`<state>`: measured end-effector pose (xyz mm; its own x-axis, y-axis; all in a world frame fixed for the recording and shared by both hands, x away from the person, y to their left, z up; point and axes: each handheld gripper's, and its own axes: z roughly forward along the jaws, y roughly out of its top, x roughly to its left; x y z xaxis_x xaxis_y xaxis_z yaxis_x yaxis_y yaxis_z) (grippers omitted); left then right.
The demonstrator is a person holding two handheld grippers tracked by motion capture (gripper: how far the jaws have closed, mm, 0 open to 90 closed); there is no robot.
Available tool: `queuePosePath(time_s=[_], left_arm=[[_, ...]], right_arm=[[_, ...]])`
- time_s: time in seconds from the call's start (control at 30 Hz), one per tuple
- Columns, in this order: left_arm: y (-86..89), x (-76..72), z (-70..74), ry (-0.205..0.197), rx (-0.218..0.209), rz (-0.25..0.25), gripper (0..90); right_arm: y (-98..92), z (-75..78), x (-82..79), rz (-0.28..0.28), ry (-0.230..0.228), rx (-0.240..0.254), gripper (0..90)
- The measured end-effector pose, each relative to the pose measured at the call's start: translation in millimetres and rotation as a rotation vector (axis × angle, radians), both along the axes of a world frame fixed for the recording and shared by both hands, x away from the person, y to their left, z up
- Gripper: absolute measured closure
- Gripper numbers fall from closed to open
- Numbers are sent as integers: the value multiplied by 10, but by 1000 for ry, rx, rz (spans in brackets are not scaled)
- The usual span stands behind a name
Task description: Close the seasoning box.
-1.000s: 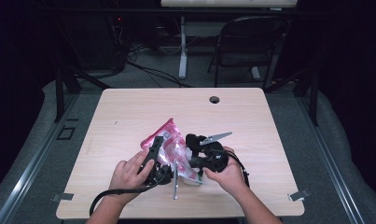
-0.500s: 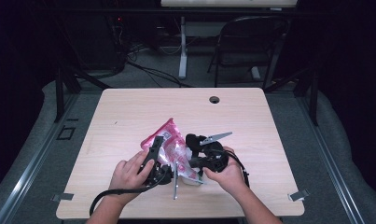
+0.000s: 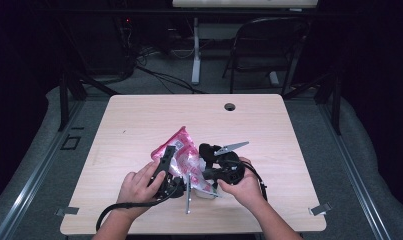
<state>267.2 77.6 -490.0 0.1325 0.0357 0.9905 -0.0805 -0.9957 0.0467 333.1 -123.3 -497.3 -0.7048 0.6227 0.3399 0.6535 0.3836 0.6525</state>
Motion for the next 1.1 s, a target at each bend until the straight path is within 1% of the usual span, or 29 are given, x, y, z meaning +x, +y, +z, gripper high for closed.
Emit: queuePosePath(time_s=[0.07, 0.13, 0.17, 0.33, 0.37, 0.4, 0.47, 0.5, 0.63, 0.9, 0.97, 1.0, 1.07, 1.1], left_arm=[[1, -1, -1, 3, -4, 0, 646], [2, -1, 2, -2, 2, 0, 647], [6, 2, -2, -8, -2, -3, 647], [18, 3, -3, 0, -5, 2, 647], [18, -4, 1, 22, -7, 18, 647], [27, 9, -6, 6, -11, 1, 647], [35, 10, -8, 7, -16, 6, 647], [42, 9, -16, 18, -25, 11, 647], [60, 14, -27, 13, -27, 7, 648], [80, 23, -44, 22, -35, 9, 650], [89, 19, -52, 34, -38, 19, 650], [95, 20, -53, 30, -37, 18, 651], [109, 28, -71, 36, -47, 19, 652], [112, 27, -71, 35, -41, 21, 652]], right_arm=[[-1, 1, -1, -1, -1, 0, 900], [-1, 3, -3, -1, -2, 1, 900], [-1, 3, -4, -2, -2, 1, 900], [3, 9, -11, -2, -7, -4, 900], [7, 12, -13, -1, -10, -5, 900], [7, 12, -13, -1, -10, -5, 900], [8, 16, -16, -2, -12, -6, 900], [8, 17, -17, -2, -12, -6, 900], [11, 24, -21, 0, -14, -5, 900], [17, 27, -26, -1, -17, -3, 900], [17, 27, -26, -1, -17, -2, 900], [16, 28, -27, -2, -19, -2, 900], [15, 32, -30, 1, -19, -5, 900], [19, 29, -32, -2, -19, 1, 900]])
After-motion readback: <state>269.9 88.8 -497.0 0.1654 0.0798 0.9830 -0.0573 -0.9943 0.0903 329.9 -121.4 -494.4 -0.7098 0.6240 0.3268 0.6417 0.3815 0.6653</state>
